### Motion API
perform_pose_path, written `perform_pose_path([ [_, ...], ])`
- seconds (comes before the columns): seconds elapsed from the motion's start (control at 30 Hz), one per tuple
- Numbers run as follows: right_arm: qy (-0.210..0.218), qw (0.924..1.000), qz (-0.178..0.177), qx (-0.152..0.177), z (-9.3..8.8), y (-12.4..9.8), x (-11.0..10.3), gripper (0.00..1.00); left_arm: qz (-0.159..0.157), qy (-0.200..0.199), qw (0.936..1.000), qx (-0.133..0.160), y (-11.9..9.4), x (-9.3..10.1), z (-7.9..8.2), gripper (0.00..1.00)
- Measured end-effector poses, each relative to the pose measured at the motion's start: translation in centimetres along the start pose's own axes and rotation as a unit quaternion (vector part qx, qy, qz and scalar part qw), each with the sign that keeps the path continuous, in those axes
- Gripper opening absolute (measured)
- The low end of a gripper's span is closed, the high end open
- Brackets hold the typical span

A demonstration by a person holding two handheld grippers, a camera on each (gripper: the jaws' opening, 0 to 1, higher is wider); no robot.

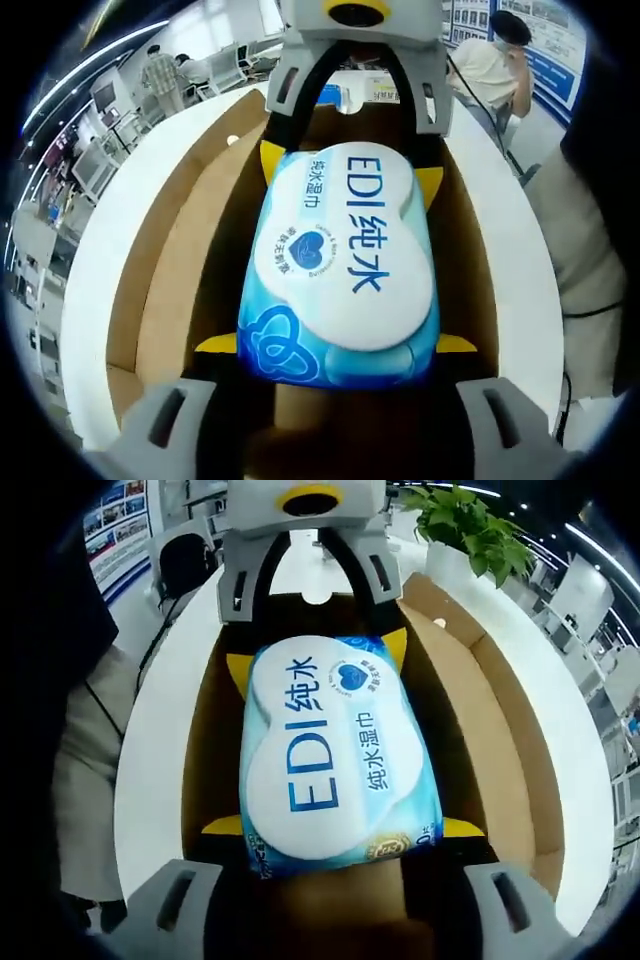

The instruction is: Operate the shoe box by opening the lid, removing the specified soft item, and placing it in the target area until the item is outside and the box remains undamaged.

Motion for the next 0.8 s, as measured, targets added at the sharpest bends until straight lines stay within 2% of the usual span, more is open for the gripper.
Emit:
perform_pose_path([
  [0.37, -0.013, 0.9996, -0.006, 0.023, 1.5, -1.6, -0.3, 0.68, 0.018, 0.004, 0.9998, 0.005, -2.1, 0.4, 0.9, 0.7],
  [0.8, -0.032, 0.9967, -0.037, 0.065, 3.6, -5.4, -1.3, 0.67, 0.05, 0.024, 0.9978, 0.036, -5.3, 1.6, 3.2, 0.7],
])
Point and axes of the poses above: the point that each gripper's makers call its tool centre point, and the gripper's own axes: y roughly forward along the fingers, x roughly to its right, z roughly out of its top, the point moved 4 cm from there along -y, roughly backward along the fingers, and after that the axes turned 5 degrees about x, right-handed, at the moved point
